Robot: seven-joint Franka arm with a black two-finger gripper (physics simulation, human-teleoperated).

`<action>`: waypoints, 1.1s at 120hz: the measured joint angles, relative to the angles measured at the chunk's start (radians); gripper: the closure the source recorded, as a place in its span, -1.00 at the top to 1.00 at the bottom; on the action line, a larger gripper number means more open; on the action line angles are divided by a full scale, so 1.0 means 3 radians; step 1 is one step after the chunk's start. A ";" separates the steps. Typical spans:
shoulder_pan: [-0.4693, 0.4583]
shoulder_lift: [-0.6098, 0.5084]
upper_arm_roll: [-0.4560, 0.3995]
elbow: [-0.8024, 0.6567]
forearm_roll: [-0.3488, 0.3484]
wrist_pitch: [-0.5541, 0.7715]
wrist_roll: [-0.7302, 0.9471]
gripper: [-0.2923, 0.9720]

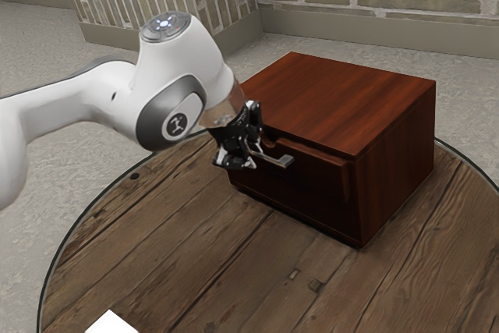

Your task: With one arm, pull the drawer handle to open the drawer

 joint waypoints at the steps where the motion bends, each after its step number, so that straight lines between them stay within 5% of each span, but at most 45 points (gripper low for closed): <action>1: 0.0000 -0.0001 0.0000 0.0000 0.0000 -0.0005 0.0000 -0.40; 132: 0.0025 -0.0401 -0.0039 -0.0295 0.0024 -0.0591 -0.0063 -0.22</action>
